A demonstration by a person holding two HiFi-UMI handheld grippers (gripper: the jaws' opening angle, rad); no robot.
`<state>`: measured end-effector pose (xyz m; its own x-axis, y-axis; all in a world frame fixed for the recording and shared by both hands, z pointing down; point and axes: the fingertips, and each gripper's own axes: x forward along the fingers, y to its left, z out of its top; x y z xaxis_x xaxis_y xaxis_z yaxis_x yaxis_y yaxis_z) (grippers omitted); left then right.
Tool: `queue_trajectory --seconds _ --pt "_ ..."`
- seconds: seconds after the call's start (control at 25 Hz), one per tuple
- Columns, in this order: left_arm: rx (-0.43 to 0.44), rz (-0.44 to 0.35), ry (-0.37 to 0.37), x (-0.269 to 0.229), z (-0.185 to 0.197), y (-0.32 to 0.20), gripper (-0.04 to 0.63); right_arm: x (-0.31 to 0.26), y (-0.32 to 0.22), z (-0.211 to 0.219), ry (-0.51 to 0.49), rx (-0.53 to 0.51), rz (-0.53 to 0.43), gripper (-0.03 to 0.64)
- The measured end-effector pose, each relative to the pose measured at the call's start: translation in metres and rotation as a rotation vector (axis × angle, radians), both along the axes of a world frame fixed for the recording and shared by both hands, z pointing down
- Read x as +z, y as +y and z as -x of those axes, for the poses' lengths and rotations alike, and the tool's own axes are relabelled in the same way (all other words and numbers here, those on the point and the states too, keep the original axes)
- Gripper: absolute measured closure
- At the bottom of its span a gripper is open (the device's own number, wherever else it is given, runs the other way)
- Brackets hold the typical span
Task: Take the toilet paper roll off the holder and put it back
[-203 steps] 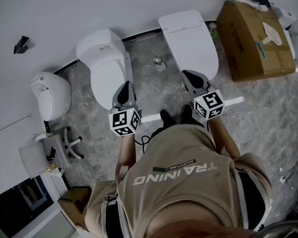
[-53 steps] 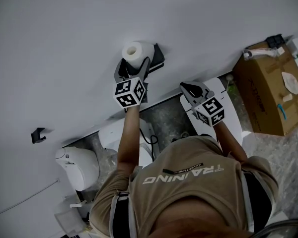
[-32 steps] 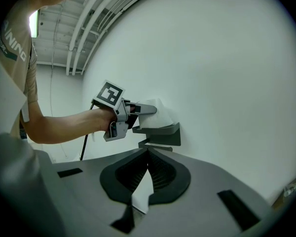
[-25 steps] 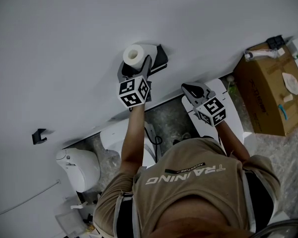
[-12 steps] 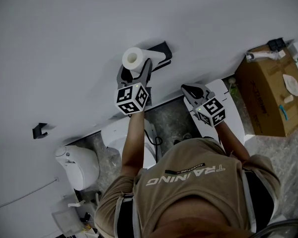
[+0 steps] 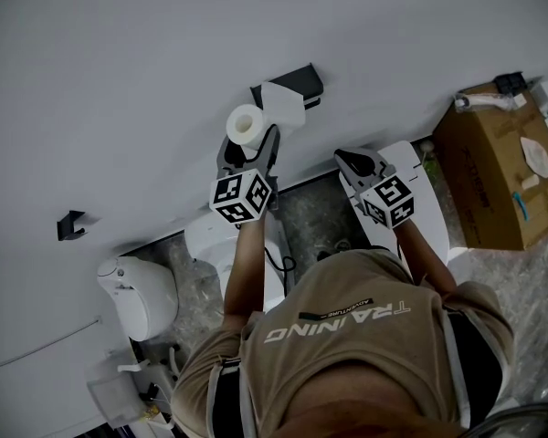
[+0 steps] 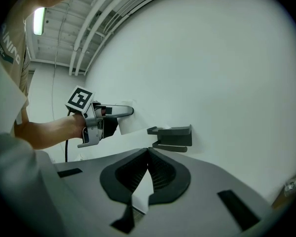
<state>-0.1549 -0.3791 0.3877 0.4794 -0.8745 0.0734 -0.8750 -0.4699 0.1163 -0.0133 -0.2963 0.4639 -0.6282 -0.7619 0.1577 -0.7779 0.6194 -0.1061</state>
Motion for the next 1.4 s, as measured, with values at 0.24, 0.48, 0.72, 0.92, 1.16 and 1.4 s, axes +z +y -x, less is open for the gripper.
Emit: queue_trajectory --seconds 0.24,0.48,0.72,0.92,1.16,1.4 --pt "0.005 -0.011 0.025 -0.006 0.013 0.023 0.21 0.001 0.003 0.01 0.001 -0.013 -0.004 0.606" --pt "-0.004 -0.043 0.047 -0.02 0.023 0.034 0.21 0.0 0.007 0.022 0.011 -0.04 -0.002 0.605" --pt "-0.001 -0.064 0.064 -0.029 0.027 0.046 0.211 0.004 0.011 0.023 0.014 -0.037 0.007 0.604" --pt "-0.011 -0.061 0.075 -0.029 0.033 0.055 0.21 0.006 0.015 0.024 0.019 -0.042 0.013 0.606" --pt "-0.019 -0.046 0.067 -0.023 0.04 0.058 0.21 0.01 0.021 0.03 0.018 -0.045 0.022 0.606" --pt "-0.002 -0.036 0.071 -0.019 0.035 0.054 0.21 0.012 0.022 0.027 0.021 -0.032 0.025 0.606"
